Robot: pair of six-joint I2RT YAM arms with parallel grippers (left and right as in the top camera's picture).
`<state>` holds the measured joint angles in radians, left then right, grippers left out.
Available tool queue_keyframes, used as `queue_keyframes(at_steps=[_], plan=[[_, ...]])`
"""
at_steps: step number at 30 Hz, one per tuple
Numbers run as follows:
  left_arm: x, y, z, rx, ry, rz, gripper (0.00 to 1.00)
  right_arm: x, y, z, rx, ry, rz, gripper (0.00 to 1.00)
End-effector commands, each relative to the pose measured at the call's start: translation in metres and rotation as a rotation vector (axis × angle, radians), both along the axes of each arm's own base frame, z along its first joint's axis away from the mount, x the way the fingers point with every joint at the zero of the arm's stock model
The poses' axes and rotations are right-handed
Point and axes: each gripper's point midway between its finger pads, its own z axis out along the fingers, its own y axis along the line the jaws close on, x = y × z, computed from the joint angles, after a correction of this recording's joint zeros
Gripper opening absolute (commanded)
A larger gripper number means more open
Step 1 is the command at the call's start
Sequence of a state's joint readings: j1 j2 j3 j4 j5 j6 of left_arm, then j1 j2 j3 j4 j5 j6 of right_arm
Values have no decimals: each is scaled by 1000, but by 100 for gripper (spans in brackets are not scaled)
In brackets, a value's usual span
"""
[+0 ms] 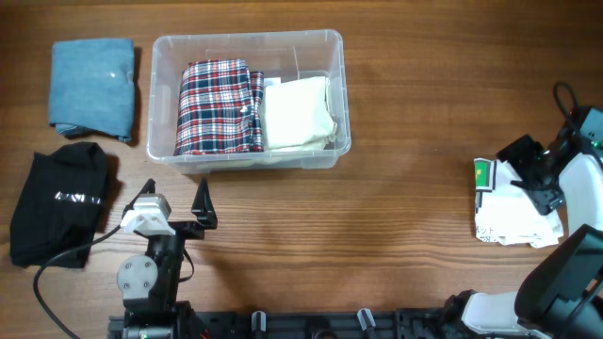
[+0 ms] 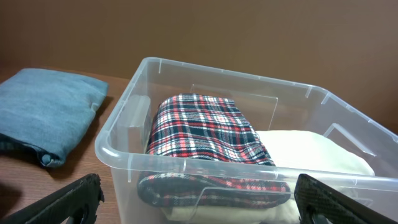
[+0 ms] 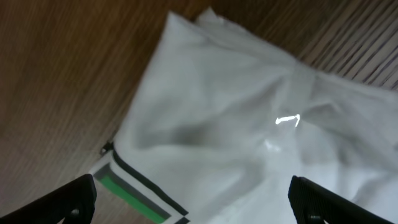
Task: Pack container
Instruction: 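Move the right gripper to the white green-trimmed shirt, then grasp the white shirt with the right gripper and gather it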
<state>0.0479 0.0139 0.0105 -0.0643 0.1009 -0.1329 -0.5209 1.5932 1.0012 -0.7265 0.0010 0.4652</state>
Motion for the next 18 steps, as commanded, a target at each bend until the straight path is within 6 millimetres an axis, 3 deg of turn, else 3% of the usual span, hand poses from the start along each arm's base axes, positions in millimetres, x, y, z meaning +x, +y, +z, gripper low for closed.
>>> queue_keyframes(at_steps=[1, 6, 12, 13, 18], plan=[[0, 3, -2, -5, 3, 14, 100, 1, 13, -19, 60, -22, 33, 100], [0, 3, -2, -5, 3, 14, 100, 21, 17, -33, 90, -108, 61, 100], [0, 3, -2, -5, 3, 14, 100, 63, 31, -36, 116, -244, 141, 99], [0, 3, -2, -5, 3, 14, 100, 80, 34, -32, 96, -300, 167, 100], [0, 3, -2, -5, 3, 14, 100, 124, 48, -6, 80, -482, 217, 99]])
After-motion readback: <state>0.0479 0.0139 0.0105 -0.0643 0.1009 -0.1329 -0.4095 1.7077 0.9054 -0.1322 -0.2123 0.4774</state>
